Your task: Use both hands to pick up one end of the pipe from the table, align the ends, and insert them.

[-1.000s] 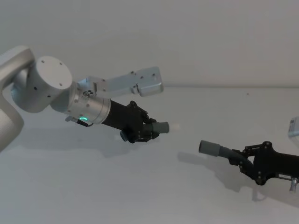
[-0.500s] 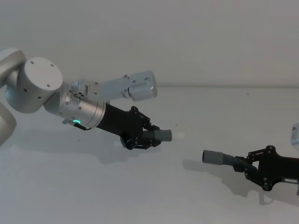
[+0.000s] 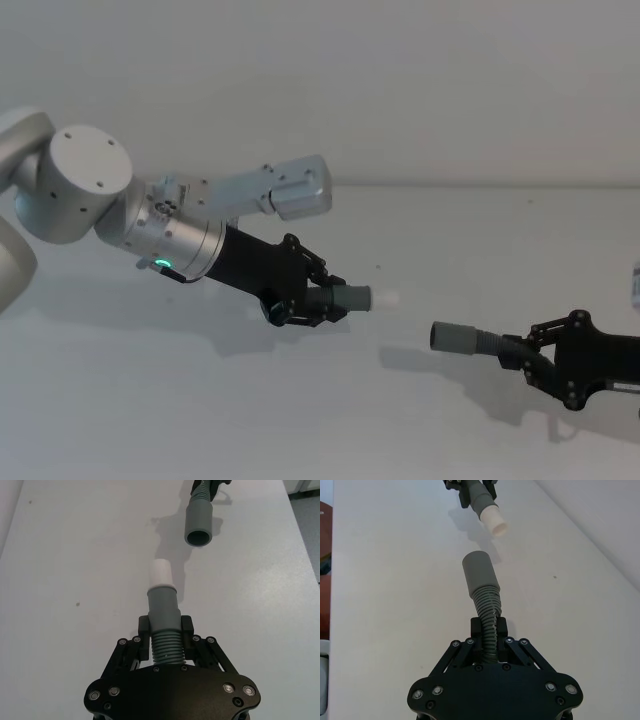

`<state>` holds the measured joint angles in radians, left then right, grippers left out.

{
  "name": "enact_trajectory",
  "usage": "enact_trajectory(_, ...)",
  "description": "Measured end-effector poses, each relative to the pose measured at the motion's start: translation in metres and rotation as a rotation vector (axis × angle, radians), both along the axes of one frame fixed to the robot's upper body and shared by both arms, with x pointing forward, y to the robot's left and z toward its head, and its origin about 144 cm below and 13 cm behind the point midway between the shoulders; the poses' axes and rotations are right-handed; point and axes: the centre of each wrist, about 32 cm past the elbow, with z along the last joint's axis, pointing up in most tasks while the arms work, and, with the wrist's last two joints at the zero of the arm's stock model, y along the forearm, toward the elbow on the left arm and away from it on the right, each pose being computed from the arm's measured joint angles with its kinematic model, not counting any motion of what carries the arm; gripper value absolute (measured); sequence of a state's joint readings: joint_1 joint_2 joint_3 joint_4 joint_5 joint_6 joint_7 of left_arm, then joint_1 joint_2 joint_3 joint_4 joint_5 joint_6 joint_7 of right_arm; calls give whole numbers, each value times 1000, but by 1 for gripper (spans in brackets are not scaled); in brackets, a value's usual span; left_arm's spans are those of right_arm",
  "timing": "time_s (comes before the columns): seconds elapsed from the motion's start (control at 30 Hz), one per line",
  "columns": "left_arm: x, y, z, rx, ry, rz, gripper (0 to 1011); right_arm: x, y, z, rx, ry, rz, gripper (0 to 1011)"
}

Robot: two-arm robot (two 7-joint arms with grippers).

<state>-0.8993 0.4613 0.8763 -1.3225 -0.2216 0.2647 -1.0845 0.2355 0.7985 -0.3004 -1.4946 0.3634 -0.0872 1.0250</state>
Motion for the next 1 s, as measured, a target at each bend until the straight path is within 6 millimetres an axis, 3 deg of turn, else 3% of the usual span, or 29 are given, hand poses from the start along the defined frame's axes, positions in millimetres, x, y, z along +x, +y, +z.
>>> enact_trajectory(1.0,6,-6,-14,-51,36,-33,348,0,21,-7,40,62,-80,142)
